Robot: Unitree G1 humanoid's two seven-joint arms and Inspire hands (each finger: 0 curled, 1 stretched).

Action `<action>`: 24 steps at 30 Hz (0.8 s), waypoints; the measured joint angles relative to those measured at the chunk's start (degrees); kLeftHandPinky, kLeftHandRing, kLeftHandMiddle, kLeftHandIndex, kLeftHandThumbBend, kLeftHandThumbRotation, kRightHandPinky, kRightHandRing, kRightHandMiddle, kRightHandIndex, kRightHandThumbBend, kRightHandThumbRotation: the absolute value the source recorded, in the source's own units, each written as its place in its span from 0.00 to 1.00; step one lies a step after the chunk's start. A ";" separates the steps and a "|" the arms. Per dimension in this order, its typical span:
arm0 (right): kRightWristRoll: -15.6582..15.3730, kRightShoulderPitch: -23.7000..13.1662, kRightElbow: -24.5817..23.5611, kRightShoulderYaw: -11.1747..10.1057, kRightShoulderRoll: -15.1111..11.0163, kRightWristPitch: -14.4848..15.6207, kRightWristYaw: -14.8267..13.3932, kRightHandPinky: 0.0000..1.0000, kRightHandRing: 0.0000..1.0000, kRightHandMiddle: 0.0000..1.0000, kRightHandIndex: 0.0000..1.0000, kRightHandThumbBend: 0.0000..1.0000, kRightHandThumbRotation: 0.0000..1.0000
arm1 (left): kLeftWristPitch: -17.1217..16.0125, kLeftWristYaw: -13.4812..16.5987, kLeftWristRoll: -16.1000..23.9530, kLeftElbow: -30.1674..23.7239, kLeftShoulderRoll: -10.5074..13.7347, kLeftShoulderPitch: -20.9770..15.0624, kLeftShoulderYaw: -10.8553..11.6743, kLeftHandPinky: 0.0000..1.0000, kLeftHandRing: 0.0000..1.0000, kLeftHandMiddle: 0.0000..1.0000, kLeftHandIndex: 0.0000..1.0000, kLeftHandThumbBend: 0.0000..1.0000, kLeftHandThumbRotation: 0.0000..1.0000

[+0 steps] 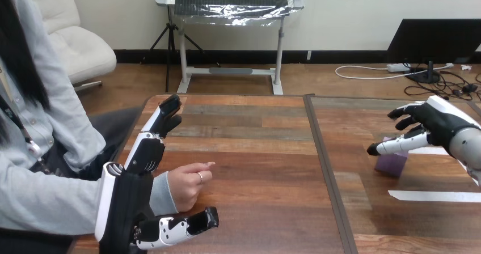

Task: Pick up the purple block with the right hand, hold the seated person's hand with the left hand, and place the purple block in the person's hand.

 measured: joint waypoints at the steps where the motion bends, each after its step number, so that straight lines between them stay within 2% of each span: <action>1: -0.13 0.00 0.00 0.11 0.00 0.15 0.16 0.73 0.79 0.83 0.86 0.89 0.36 | -0.03 -0.06 -0.03 0.00 0.02 0.00 0.01 0.87 0.92 0.92 0.89 1.00 0.54; 14: -1.62 0.02 0.50 2.07 0.03 3.10 1.49 0.73 0.79 0.82 0.88 0.83 0.37 | -0.13 -0.41 0.09 -0.60 0.03 0.47 0.31 0.84 0.90 0.92 0.88 1.00 0.54; 24: -1.72 0.06 0.81 2.52 0.11 4.23 1.67 0.72 0.78 0.82 0.88 0.83 0.38 | -0.15 -0.62 0.17 -1.86 0.03 0.94 0.41 0.83 0.90 0.92 0.88 1.00 0.54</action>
